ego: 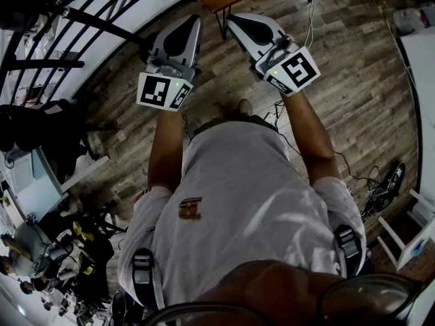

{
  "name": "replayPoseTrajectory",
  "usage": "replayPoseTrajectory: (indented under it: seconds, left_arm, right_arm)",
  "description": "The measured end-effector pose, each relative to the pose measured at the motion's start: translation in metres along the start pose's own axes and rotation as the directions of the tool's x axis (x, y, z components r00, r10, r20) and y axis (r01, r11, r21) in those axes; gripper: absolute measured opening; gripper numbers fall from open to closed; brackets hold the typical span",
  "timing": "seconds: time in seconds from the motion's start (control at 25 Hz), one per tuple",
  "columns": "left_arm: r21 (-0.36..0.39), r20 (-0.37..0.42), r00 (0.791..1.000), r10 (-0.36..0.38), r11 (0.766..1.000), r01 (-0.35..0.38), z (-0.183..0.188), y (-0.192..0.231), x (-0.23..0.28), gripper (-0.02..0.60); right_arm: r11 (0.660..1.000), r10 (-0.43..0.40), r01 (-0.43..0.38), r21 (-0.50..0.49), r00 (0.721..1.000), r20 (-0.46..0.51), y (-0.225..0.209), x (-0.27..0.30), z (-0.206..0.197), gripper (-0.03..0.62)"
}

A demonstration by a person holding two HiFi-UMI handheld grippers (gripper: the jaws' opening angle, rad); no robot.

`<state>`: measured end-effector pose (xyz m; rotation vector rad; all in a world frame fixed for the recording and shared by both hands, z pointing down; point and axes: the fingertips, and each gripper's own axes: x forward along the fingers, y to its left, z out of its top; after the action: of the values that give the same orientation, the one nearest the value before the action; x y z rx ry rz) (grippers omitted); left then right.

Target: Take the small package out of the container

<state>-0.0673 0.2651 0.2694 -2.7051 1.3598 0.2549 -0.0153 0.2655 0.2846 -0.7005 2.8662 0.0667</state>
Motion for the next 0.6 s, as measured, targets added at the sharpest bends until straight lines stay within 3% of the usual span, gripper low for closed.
replayPoseTrajectory:
  seconds: [0.6]
  left_arm:
    - [0.007, -0.001, 0.999, 0.032, 0.999, -0.032, -0.003, 0.006, 0.018, 0.018]
  right_arm:
    - [1.000, 0.020, -0.020, 0.005, 1.000, 0.002, -0.017, -0.002, 0.001, 0.032]
